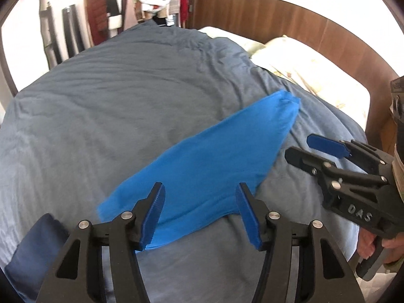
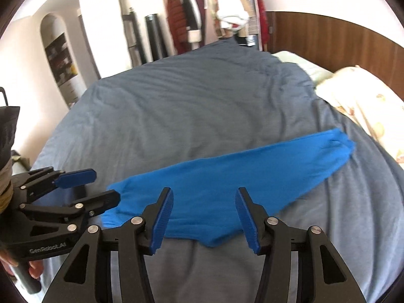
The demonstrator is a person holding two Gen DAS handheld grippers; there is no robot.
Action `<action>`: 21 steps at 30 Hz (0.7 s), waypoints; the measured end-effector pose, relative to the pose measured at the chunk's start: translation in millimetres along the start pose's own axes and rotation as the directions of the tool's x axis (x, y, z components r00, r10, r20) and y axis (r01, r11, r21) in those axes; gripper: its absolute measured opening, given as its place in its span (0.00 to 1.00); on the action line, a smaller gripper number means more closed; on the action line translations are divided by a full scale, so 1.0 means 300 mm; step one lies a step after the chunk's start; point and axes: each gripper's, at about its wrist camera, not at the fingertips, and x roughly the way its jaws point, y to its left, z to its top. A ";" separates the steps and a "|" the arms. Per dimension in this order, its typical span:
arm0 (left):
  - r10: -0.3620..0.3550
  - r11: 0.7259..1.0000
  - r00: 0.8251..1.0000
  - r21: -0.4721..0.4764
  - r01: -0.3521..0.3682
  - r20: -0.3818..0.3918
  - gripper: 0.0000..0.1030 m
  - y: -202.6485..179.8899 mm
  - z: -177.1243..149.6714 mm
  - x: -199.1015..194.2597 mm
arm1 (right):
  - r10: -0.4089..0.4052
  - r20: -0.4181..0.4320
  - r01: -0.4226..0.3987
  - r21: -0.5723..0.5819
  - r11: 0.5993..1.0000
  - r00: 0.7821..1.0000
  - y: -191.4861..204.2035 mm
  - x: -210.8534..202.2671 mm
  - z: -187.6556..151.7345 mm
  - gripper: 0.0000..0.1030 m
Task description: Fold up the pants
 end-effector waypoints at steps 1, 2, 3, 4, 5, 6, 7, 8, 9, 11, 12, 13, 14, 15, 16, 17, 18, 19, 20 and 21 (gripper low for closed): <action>-0.003 1.000 1.000 0.002 0.003 -0.004 0.55 -0.028 0.005 0.013 | -0.011 0.002 0.011 0.006 1.000 1.000 -0.035 -0.004 -0.002 0.51; -0.002 1.000 1.000 0.002 0.002 -0.011 0.55 -0.069 0.010 0.031 | -0.021 0.003 0.021 0.014 1.000 1.000 -0.071 -0.004 -0.001 0.51; -0.001 1.000 1.000 0.003 0.001 -0.017 0.55 -0.090 0.012 0.045 | -0.030 0.003 0.030 0.020 0.999 1.000 -0.113 -0.004 0.001 0.51; 0.001 1.000 1.000 0.005 -0.001 -0.024 0.55 -0.127 0.016 0.062 | -0.041 0.002 0.041 0.024 0.999 0.999 -0.150 -0.004 0.000 0.51; 0.004 1.000 1.000 0.005 -0.004 -0.026 0.55 -0.152 0.019 0.074 | -0.058 0.001 0.058 0.029 0.998 0.998 -0.203 -0.004 0.005 0.51; 0.012 1.000 1.000 0.005 -0.012 -0.028 0.55 -0.182 0.024 0.087 | -0.066 0.003 0.066 0.033 0.997 0.998 -0.234 -0.005 0.009 0.51; 0.017 1.000 0.999 0.006 -0.017 -0.031 0.55 -0.210 0.029 0.098 | -0.072 0.005 0.072 0.040 0.997 0.997 -0.275 -0.007 0.013 0.51; 0.019 1.000 0.999 0.005 -0.018 -0.035 0.55 -0.241 0.035 0.109 | -0.079 0.003 0.078 0.046 0.996 0.997 -0.316 -0.007 0.018 0.51; 0.017 1.000 0.999 0.003 -0.017 -0.038 0.55 -0.273 0.043 0.122 | -0.084 0.000 0.084 0.053 0.995 0.996 -0.361 -0.008 0.024 0.51; 0.024 1.000 0.999 0.008 -0.024 -0.044 0.55 -0.314 0.053 0.140 | -0.092 0.001 0.092 0.062 0.994 0.996 -0.436 -0.011 0.036 0.51; 0.032 0.999 0.998 0.017 -0.032 -0.048 0.55 -0.340 0.065 0.157 | -0.098 0.001 0.098 0.065 0.993 0.995 -0.476 -0.009 0.044 0.51; 0.041 0.999 0.998 0.027 -0.040 -0.050 0.55 -0.362 0.075 0.172 | -0.102 0.002 0.102 0.069 0.992 0.995 -0.510 -0.008 0.048 0.51; 0.051 0.998 0.998 0.041 -0.049 -0.049 0.55 -0.385 0.087 0.187 | -0.104 0.001 0.104 0.075 0.992 0.995 -0.553 -0.003 0.054 0.51; 0.059 0.997 0.997 0.056 -0.056 -0.046 0.55 -0.405 0.098 0.202 | -0.107 0.000 0.106 0.080 0.991 0.994 -0.581 0.003 0.056 0.51; 0.064 0.996 0.997 0.072 -0.061 -0.041 0.55 -0.425 0.113 0.215 | -0.112 0.000 0.111 0.083 0.990 0.994 -0.611 0.008 0.057 0.51; 0.065 0.994 0.997 0.093 -0.062 -0.035 0.56 -0.449 0.135 0.235 | -0.117 0.000 0.117 0.087 0.989 0.993 -0.643 0.016 0.060 0.51; 0.064 0.991 0.997 0.115 -0.061 -0.029 0.56 -0.470 0.157 0.254 | -0.122 -0.003 0.122 0.094 0.988 0.992 -0.675 0.025 0.065 0.51; 0.062 0.988 0.998 0.142 -0.058 -0.020 0.57 -0.493 0.188 0.279 | -0.126 -0.003 0.125 0.105 0.986 0.992 -0.709 0.035 0.070 0.51; 0.057 0.986 0.998 0.160 -0.054 -0.014 0.57 -0.505 0.212 0.296 | -0.129 -0.002 0.128 0.116 0.985 0.992 -0.731 0.043 0.077 0.51; 0.049 0.982 0.999 0.184 -0.047 -0.008 0.57 -0.521 0.242 0.319 | -0.132 -0.001 0.131 0.132 0.983 0.991 -0.763 0.052 0.084 0.51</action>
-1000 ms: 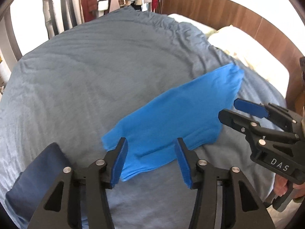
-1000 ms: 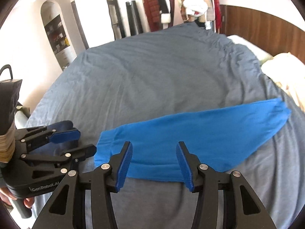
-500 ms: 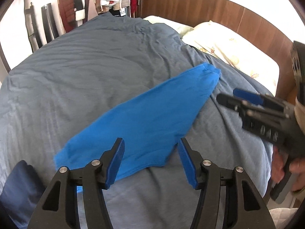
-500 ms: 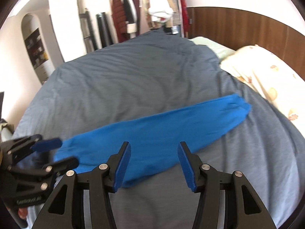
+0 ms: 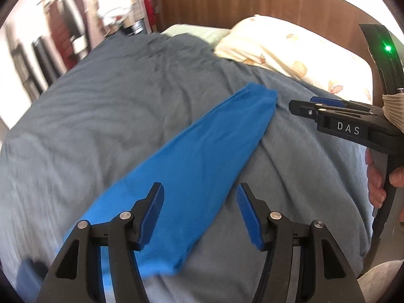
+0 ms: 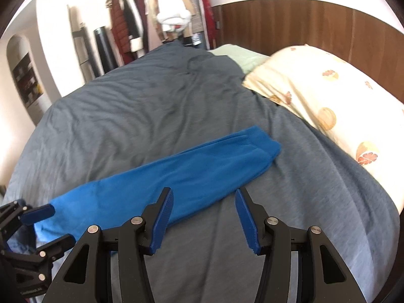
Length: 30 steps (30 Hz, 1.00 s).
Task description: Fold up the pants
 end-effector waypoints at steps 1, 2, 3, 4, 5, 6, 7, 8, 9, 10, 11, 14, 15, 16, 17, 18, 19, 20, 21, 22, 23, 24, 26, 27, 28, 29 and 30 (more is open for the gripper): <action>-0.007 0.999 1.000 0.032 0.006 0.010 0.57 -0.015 0.040 0.028 | -0.002 0.003 0.002 0.013 1.000 1.000 -0.022 0.012 0.009 0.51; -0.011 0.999 1.000 0.053 0.010 0.015 0.58 -0.020 0.066 0.048 | -0.007 0.008 0.007 0.027 1.000 1.000 -0.042 0.021 0.019 0.51; -0.018 0.997 1.000 0.079 0.016 0.021 0.58 -0.027 0.100 0.074 | -0.014 0.013 0.013 0.042 0.999 1.000 -0.068 0.035 0.029 0.51; -0.024 0.995 0.999 0.102 0.021 0.027 0.58 -0.034 0.132 0.100 | -0.017 0.016 0.016 0.060 0.998 1.000 -0.093 0.050 0.040 0.51; -0.031 0.991 0.999 0.128 0.027 0.032 0.58 -0.043 0.168 0.130 | -0.019 0.019 0.018 0.072 0.997 1.000 -0.106 0.060 0.048 0.51; -0.039 0.988 0.999 0.151 0.034 0.035 0.58 -0.051 0.204 0.159 | -0.027 0.023 0.025 0.090 0.996 0.999 -0.128 0.076 0.057 0.51; -0.049 0.984 0.998 0.172 0.042 0.037 0.58 -0.054 0.235 0.187 | -0.034 0.027 0.031 0.110 0.993 0.999 -0.153 0.091 0.065 0.51; -0.061 0.978 0.997 0.200 0.052 0.038 0.58 -0.062 0.275 0.226 | -0.040 0.029 0.036 0.130 0.991 0.999 -0.176 0.107 0.072 0.51; -0.069 0.975 0.997 0.215 0.059 0.037 0.58 -0.065 0.299 0.249 | -0.044 0.030 0.039 0.148 0.988 0.999 -0.195 0.121 0.078 0.51; -0.082 0.970 0.996 0.234 0.071 0.037 0.58 -0.072 0.328 0.279 | -0.049 0.030 0.043 0.175 0.984 0.998 -0.225 0.141 0.085 0.51; -0.100 0.963 0.994 0.254 0.088 0.033 0.58 -0.078 0.360 0.313 | -0.053 0.030 0.046 0.198 0.979 0.998 -0.247 0.157 0.092 0.51; -0.173 0.935 0.985 0.312 0.166 -0.005 0.58 -0.105 0.442 0.413 | -0.066 0.029 0.056 0.272 0.961 0.997 -0.314 0.213 0.112 0.51; -0.195 0.924 0.981 0.331 0.191 -0.020 0.58 -0.114 0.467 0.446 | -0.070 0.030 0.058 0.294 0.954 0.997 -0.328 0.228 0.117 0.51; -0.214 0.913 0.976 0.349 0.212 -0.033 0.58 -0.126 0.488 0.476 | -0.072 0.032 0.058 0.318 0.946 0.997 -0.347 0.245 0.120 0.51; -0.230 0.900 0.972 0.370 0.231 -0.047 0.58 -0.140 0.509 0.511 | -0.075 0.033 0.059 0.341 0.938 0.997 -0.366 0.261 0.124 0.51; -0.242 0.889 0.969 0.387 0.245 -0.059 0.58 -0.151 0.526 0.542 | -0.076 0.033 0.059 0.363 0.930 0.997 -0.383 0.279 0.127 0.51; -0.252 0.878 0.965 0.402 0.259 -0.072 0.58 -0.162 0.543 0.571 | -0.072 0.032 0.054 0.378 0.924 0.997 -0.395 0.297 0.131 0.51; -0.263 0.867 0.961 0.418 0.273 -0.082 0.58 -0.173 0.563 0.602 | -0.068 0.031 0.051 0.392 0.919 0.997 -0.404 0.313 0.131 0.51; -0.274 0.857 0.957 0.428 0.286 -0.089 0.58 -0.182 0.579 0.627 | -0.065 0.029 0.047 0.406 0.913 0.997 -0.414 0.330 0.133 0.51; -0.282 0.850 0.955 0.438 0.294 -0.094 0.58 -0.190 0.593 0.651 | -0.058 0.029 0.041 0.419 0.907 0.998 -0.421 0.344 0.132 0.51; -0.287 0.843 0.953 0.447 0.299 -0.096 0.58 -0.197 0.610 0.675 | -0.053 0.031 0.034 0.432 0.901 0.998 -0.427 0.356 0.130 0.51; -0.291 0.837 0.952 0.457 0.301 -0.093 0.58 -0.201 0.631 0.696 | -0.051 0.031 0.031 0.447 0.894 0.998 -0.436 0.369 0.128 0.51; -0.293 0.834 0.953 0.468 0.292 -0.072 0.58 -0.204 0.673 0.728 | -0.056 0.029 0.036 0.472 0.881 0.998 -0.455 0.390 0.120 0.50; -0.292 0.837 0.954 0.467 0.286 -0.060 0.58 -0.200 0.696 0.745 | -0.072 0.025 0.051 0.483 0.874 0.997 -0.463 0.401 0.116 0.49; -0.289 0.840 0.956 0.464 0.279 -0.053 0.57 -0.197 0.713 0.761 | -0.087 0.018 0.067 0.490 0.869 0.996 -0.469 0.411 0.113 0.45; -0.286 0.843 0.957 0.463 0.274 -0.044 0.57 -0.194 0.731 0.777 | -0.097 0.010 0.079 0.490 0.868 0.995 -0.475 0.425 0.110 0.40; -0.288 0.843 0.957 0.463 0.274 -0.042 0.53 -0.191 0.747 0.792 | -0.103 0.001 0.090 0.487 0.869 0.995 -0.478 0.435 0.106 0.37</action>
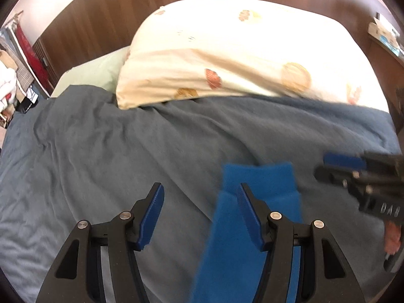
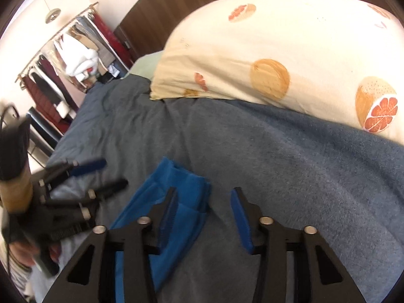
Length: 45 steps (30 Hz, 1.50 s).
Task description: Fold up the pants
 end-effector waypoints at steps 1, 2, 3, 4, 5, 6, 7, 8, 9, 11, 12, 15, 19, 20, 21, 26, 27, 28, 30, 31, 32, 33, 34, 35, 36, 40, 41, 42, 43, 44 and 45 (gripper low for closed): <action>0.004 1.000 1.000 0.000 -0.004 -0.001 0.50 0.012 0.011 0.018 | -0.007 -0.010 0.007 -0.002 1.000 1.000 -0.004 0.015 -0.002 0.33; -0.001 1.000 1.000 -0.001 0.001 -0.005 0.45 0.020 0.017 0.031 | -0.006 -0.021 0.006 -0.003 1.000 1.000 -0.006 0.029 -0.004 0.28; -0.008 1.000 1.000 -0.001 0.008 -0.012 0.41 0.029 0.022 0.048 | -0.006 -0.030 0.006 -0.005 1.000 1.000 -0.006 0.044 -0.007 0.26; -0.011 1.000 1.000 -0.002 0.011 -0.018 0.38 0.035 0.025 0.065 | -0.008 -0.033 0.008 -0.011 1.000 0.999 -0.005 0.053 -0.010 0.25; -0.019 1.000 0.999 0.000 0.019 -0.028 0.33 0.040 0.027 0.085 | -0.010 -0.033 0.009 -0.019 1.000 0.999 -0.002 0.060 -0.013 0.22; -0.034 0.999 0.999 0.009 0.034 -0.042 0.29 0.041 0.027 0.106 | -0.016 -0.031 0.015 -0.030 0.999 0.999 0.004 0.069 -0.016 0.21; -0.038 0.999 0.998 0.014 0.039 -0.052 0.27 0.040 0.025 0.122 | -0.018 -0.033 0.017 -0.033 0.999 0.999 0.004 0.073 -0.018 0.21; -0.051 0.999 0.996 0.015 0.052 -0.068 0.24 0.041 0.022 0.142 | -0.016 -0.038 0.015 -0.031 0.999 0.999 0.004 0.082 -0.020 0.20; -0.071 0.997 0.993 0.013 0.073 -0.089 0.20 0.044 0.019 0.162 | -0.015 -0.041 0.014 -0.028 1.000 0.999 0.002 0.088 -0.020 0.19; -0.125 0.992 0.985 -0.008 0.125 -0.117 0.18 0.053 0.013 0.192 | -0.014 -0.050 0.013 -0.032 0.999 0.999 -0.002 0.102 -0.021 0.17; -0.145 0.989 0.981 -0.022 0.143 -0.127 0.18 0.057 0.009 0.203 | -0.015 -0.052 0.014 -0.036 0.999 0.999 -0.005 0.107 -0.021 0.17; -0.211 0.977 0.966 -0.053 0.205 -0.153 0.16 0.064 0.003 0.227 | -0.016 -0.058 0.013 -0.044 0.999 0.998 -0.013 0.117 -0.021 0.17; -0.254 0.967 0.952 -0.037 0.252 -0.169 0.13 0.047 0.004 0.234 | 0.007 -0.063 -0.010 -0.045 0.999 0.998 -0.020 0.124 -0.015 0.17; -0.271 0.963 0.947 -0.042 0.268 -0.170 0.11 0.050 0.005 0.234 | 0.012 -0.061 -0.015 -0.050 0.999 0.998 -0.018 0.125 -0.013 0.17; -0.287 0.958 0.942 -0.051 0.282 -0.173 0.11 0.053 0.005 0.234 | 0.018 -0.062 -0.021 -0.053 0.998 0.998 -0.017 0.127 -0.012 0.17; -0.329 0.944 0.925 -0.058 0.324 -0.189 0.11 0.058 0.012 0.239 | 0.039 -0.071 -0.042 -0.037 0.998 0.997 -0.025 0.142 -0.004 0.17; -0.355 0.935 0.914 -0.066 0.349 -0.195 0.11 0.057 0.014 0.247 | 0.043 -0.070 -0.046 -0.036 0.998 0.997 -0.025 0.143 -0.003 0.17; -0.389 0.921 0.899 -0.079 0.381 -0.203 0.11 0.057 0.016 0.256 | 0.051 -0.072 -0.053 -0.035 0.998 0.996 -0.022 0.145 -0.001 0.17; -0.432 0.902 0.873 -0.102 0.420 -0.224 0.11 0.060 0.016 0.281 | 0.068 -0.077 -0.070 -0.030 0.997 0.995 -0.017 0.153 0.002 0.17; -0.435 0.900 0.870 -0.103 0.423 -0.231 0.11 0.059 0.017 0.291 | 0.076 -0.082 -0.078 -0.026 0.997 0.994 -0.016 0.160 0.004 0.17; -0.443 0.896 0.865 -0.109 0.430 -0.235 0.11 0.061 0.019 0.302 | 0.077 -0.085 -0.080 -0.022 0.997 0.993 -0.016 0.164 0.006 0.17; -0.452 0.892 0.860 -0.118 0.436 -0.236 0.11 0.061 0.021 0.311 | 0.075 -0.086 -0.078 -0.023 0.997 0.993 -0.017 0.167 0.008 0.17; -0.460 0.888 0.856 -0.127 0.442 -0.236 0.11 0.064 0.024 0.319 | 0.071 -0.084 -0.074 -0.026 0.997 0.994 -0.018 0.167 0.009 0.17; -0.463 0.887 0.854 -0.130 0.444 -0.237 0.11 0.072 0.023 0.328 | 0.070 -0.083 -0.072 -0.029 0.997 0.994 -0.021 0.164 0.010 0.17; -0.465 0.885 0.852 -0.128 0.447 -0.241 0.11 0.076 0.026 0.338 | 0.068 -0.080 -0.071 -0.030 0.997 0.994 -0.024 0.162 0.010 0.17; -0.468 0.883 0.848 -0.115 0.454 -0.248 0.11 0.061 0.031 0.347 | 0.067 -0.084 -0.070 -0.039 0.997 0.994 -0.041 0.159 0.005 0.17; -0.471 0.882 0.847 -0.112 0.457 -0.248 0.11 0.061 0.031 0.348 | 0.067 -0.085 -0.071 -0.046 0.996 0.994 -0.043 0.160 0.004 0.17; -0.471 0.882 0.846 -0.107 0.460 -0.250 0.11 0.060 0.031 0.350 | 0.064 -0.086 -0.069 -0.054 0.996 0.994 -0.046 0.159 0.003 0.17; -0.473 0.881 0.844 -0.102 0.463 -0.252 0.11 0.069 0.045 0.362 | 0.069 -0.086 -0.074 -0.057 0.996 0.994 -0.051 0.157 0.002 0.17; -0.476 0.879 0.842 -0.102 0.466 -0.255 0.11 0.071 0.049 0.368 | 0.074 -0.090 -0.079 -0.057 0.995 0.993 -0.055 0.158 0.002 0.17; -0.482 0.876 0.837 -0.110 0.470 -0.257 0.11 0.072 0.043 0.356 | 0.075 -0.093 -0.080 -0.056 0.995 0.993 -0.056 0.161 0.003 0.17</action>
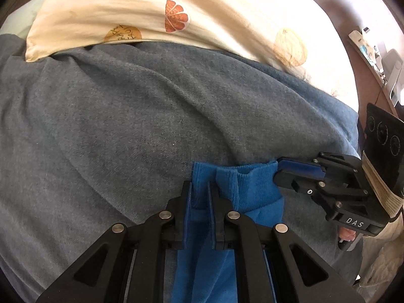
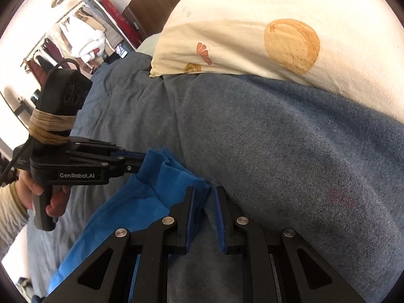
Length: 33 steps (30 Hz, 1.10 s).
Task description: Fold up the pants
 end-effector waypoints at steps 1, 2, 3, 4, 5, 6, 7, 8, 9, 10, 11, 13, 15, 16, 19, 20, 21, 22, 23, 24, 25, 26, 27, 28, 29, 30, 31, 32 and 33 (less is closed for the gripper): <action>-0.008 1.000 1.000 -0.011 0.008 -0.005 0.11 -0.010 0.008 0.023 | 0.005 -0.003 -0.005 0.005 1.000 1.000 -0.002 0.005 0.002 0.17; -0.014 1.000 1.000 -0.021 0.014 -0.010 0.11 -0.009 0.015 0.037 | 0.024 -0.012 -0.024 0.018 1.000 1.000 -0.006 0.014 0.005 0.17; -0.022 0.999 1.000 -0.031 0.022 -0.015 0.11 -0.005 0.020 0.049 | 0.037 -0.020 -0.037 0.027 0.999 0.999 -0.009 0.023 0.009 0.17; -0.026 0.999 0.999 -0.037 0.025 -0.018 0.11 0.000 0.021 0.055 | 0.043 -0.025 -0.042 0.034 0.999 0.999 -0.012 0.031 0.012 0.17; -0.030 0.999 0.999 -0.042 0.029 -0.022 0.11 0.006 0.025 0.065 | 0.047 -0.030 -0.046 0.041 0.998 0.998 -0.016 0.038 0.013 0.17; -0.034 0.998 0.999 -0.045 0.032 -0.024 0.11 0.010 0.029 0.072 | 0.052 -0.037 -0.050 0.054 0.997 0.998 -0.022 0.045 0.015 0.17; -0.036 0.998 0.999 -0.048 0.035 -0.026 0.11 0.018 0.030 0.076 | 0.058 -0.041 -0.055 0.068 0.996 0.997 -0.028 0.052 0.013 0.17; -0.039 0.998 0.999 -0.052 0.037 -0.028 0.11 0.022 0.032 0.080 | 0.063 -0.045 -0.059 0.079 0.995 0.997 -0.034 0.058 0.011 0.17; -0.042 0.998 0.999 -0.057 0.040 -0.031 0.12 0.027 0.034 0.083 | 0.065 -0.048 -0.061 0.080 0.995 0.997 -0.034 0.063 0.010 0.17; -0.046 0.997 0.998 -0.061 0.044 -0.033 0.12 0.028 0.035 0.086 | 0.066 -0.050 -0.062 0.080 0.995 0.997 -0.035 0.065 0.009 0.17; -0.050 0.997 0.998 -0.062 0.048 -0.035 0.11 0.031 0.037 0.087 | 0.068 -0.053 -0.063 0.082 0.995 0.996 -0.036 0.069 0.009 0.17; -0.040 0.998 0.999 -0.059 0.038 -0.027 0.09 0.029 0.042 0.083 | 0.075 -0.058 -0.069 0.094 0.993 0.995 -0.036 0.074 0.015 0.15; -0.020 0.999 1.000 -0.050 0.020 -0.011 0.07 0.013 0.035 0.065 | 0.071 -0.054 -0.066 0.097 0.993 0.996 -0.033 0.073 0.018 0.13; -0.006 0.999 1.000 -0.041 0.006 0.000 0.07 -0.002 0.038 0.053 | 0.066 -0.046 -0.061 0.098 0.993 0.997 -0.028 0.065 0.020 0.11; 0.033 0.999 0.999 -0.017 -0.032 0.041 0.06 -0.018 0.039 0.023 | 0.021 0.001 -0.021 0.084 0.996 1.000 -0.012 0.030 0.026 0.01; 0.033 0.999 0.998 -0.020 -0.032 0.044 0.06 -0.016 0.041 0.019 | -0.019 0.030 0.017 0.065 0.998 0.999 -0.006 0.013 0.031 0.01; 0.035 0.999 0.998 -0.025 -0.034 0.047 0.06 -0.013 0.043 0.019 | -0.033 0.049 0.031 0.046 0.998 0.998 -0.004 0.004 0.040 0.01; 0.038 0.999 0.998 -0.029 -0.036 0.050 0.06 -0.013 0.043 0.018 | -0.025 0.043 0.023 0.046 0.999 0.999 -0.010 0.007 0.046 0.01; 0.040 0.999 0.998 -0.029 -0.038 0.056 0.06 -0.015 0.043 0.016 | -0.012 0.036 0.010 0.057 0.998 0.999 -0.019 0.010 0.052 0.01; 0.045 0.999 0.997 -0.026 -0.044 0.064 0.06 -0.019 0.042 0.010 | 0.005 0.027 -0.007 0.066 0.998 1.000 -0.031 0.013 0.056 0.01; 0.048 0.999 0.996 -0.023 -0.046 0.072 0.06 -0.019 0.040 0.001 | 0.011 0.019 -0.012 0.068 0.998 1.000 -0.038 0.015 0.057 0.01; 0.043 0.999 0.996 -0.021 -0.041 0.080 0.06 -0.020 0.034 -0.012 | 0.017 0.011 -0.018 0.065 0.998 1.000 -0.040 0.016 0.056 0.01; 0.049 0.999 0.995 -0.022 -0.048 0.084 0.06 -0.018 0.032 -0.020 | 0.021 0.002 -0.021 0.056 0.998 1.000 -0.036 0.019 0.053 0.02; 0.044 0.999 0.995 -0.029 -0.041 0.085 0.06 -0.028 0.036 -0.034 | 0.027 -0.005 -0.026 0.045 0.999 1.000 -0.033 0.020 0.048 0.02; 0.038 0.999 0.996 -0.032 -0.036 0.085 0.06 -0.024 0.036 -0.040 | 0.034 -0.019 -0.034 0.026 0.999 0.999 -0.023 0.029 0.041 0.02; 0.046 0.999 0.995 -0.027 -0.044 0.084 0.06 -0.026 0.037 -0.045 | 0.030 -0.031 -0.029 0.017 0.999 0.999 -0.018 0.037 0.036 0.02; 0.046 0.999 0.996 -0.024 -0.044 0.083 0.06 -0.021 0.038 -0.056 | 0.028 -0.038 -0.028 0.016 0.999 0.999 -0.017 0.046 0.030 0.02; 0.045 0.999 0.996 -0.022 -0.044 0.081 0.06 -0.020 0.038 -0.057 | 0.038 -0.044 -0.037 0.026 0.999 0.998 -0.020 0.052 0.028 0.02; 0.050 0.999 0.996 -0.023 -0.048 0.078 0.06 -0.014 0.039 -0.063 | 0.045 -0.045 -0.043 0.039 0.998 0.998 -0.025 0.056 0.028 0.02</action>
